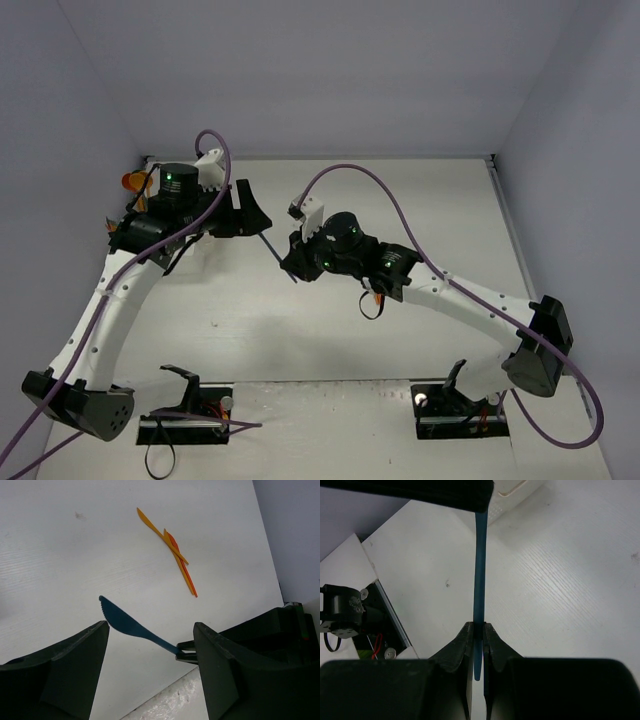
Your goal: Sort the eating utensils into containers
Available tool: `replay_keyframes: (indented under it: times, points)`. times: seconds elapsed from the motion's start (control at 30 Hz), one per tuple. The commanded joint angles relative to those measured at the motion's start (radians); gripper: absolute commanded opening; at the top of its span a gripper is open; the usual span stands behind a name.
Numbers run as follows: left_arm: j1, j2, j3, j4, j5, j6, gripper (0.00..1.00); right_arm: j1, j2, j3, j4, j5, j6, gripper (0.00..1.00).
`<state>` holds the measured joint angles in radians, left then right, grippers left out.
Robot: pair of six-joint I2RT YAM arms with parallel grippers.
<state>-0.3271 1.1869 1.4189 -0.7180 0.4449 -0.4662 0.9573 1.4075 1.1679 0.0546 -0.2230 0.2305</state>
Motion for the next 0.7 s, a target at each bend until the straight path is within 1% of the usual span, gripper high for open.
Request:
replay_keyframes:
  times: [0.0, 0.03, 0.1, 0.17, 0.23, 0.33, 0.47, 0.53, 0.6, 0.63, 0.67]
  points:
    - [-0.029, 0.011, 0.037, 0.058, -0.035, -0.038, 0.62, 0.008, -0.050, 0.053, 0.086, -0.034, -0.014, 0.00]
    - [-0.031, 0.013, 0.036, 0.062, -0.037, -0.042, 0.58, 0.008, -0.050, 0.053, 0.087, -0.036, -0.014, 0.00]
    - [-0.032, 0.012, 0.030, 0.073, -0.041, -0.049, 0.46, 0.008, -0.053, 0.052, 0.089, -0.039, -0.013, 0.00]
    - [-0.032, 0.007, 0.026, 0.090, -0.053, -0.065, 0.38, 0.008, -0.054, 0.046, 0.092, -0.035, -0.010, 0.00]
    - [-0.032, 0.003, 0.019, 0.104, -0.059, -0.082, 0.32, 0.008, -0.057, 0.043, 0.095, -0.028, -0.005, 0.00]
    - [-0.033, -0.002, 0.001, 0.128, -0.060, -0.112, 0.28, 0.008, -0.056, 0.042, 0.100, -0.016, 0.002, 0.00]
    - [-0.032, -0.019, -0.033, 0.171, -0.059, -0.143, 0.12, 0.008, -0.050, 0.045, 0.106, -0.012, 0.006, 0.03]
    - [-0.033, -0.030, -0.048, 0.197, -0.060, -0.154, 0.05, 0.008, -0.050, 0.045, 0.107, -0.009, 0.007, 0.07]
    - [-0.032, -0.047, -0.056, 0.222, -0.067, -0.155, 0.01, 0.006, -0.048, 0.044, 0.110, -0.006, 0.007, 0.13]
    - [-0.032, -0.051, -0.060, 0.231, -0.073, -0.153, 0.00, 0.007, -0.048, 0.045, 0.110, -0.006, 0.008, 0.15]
    - [-0.031, -0.059, -0.064, 0.240, -0.079, -0.150, 0.00, 0.008, -0.048, 0.046, 0.110, -0.003, 0.009, 0.23]
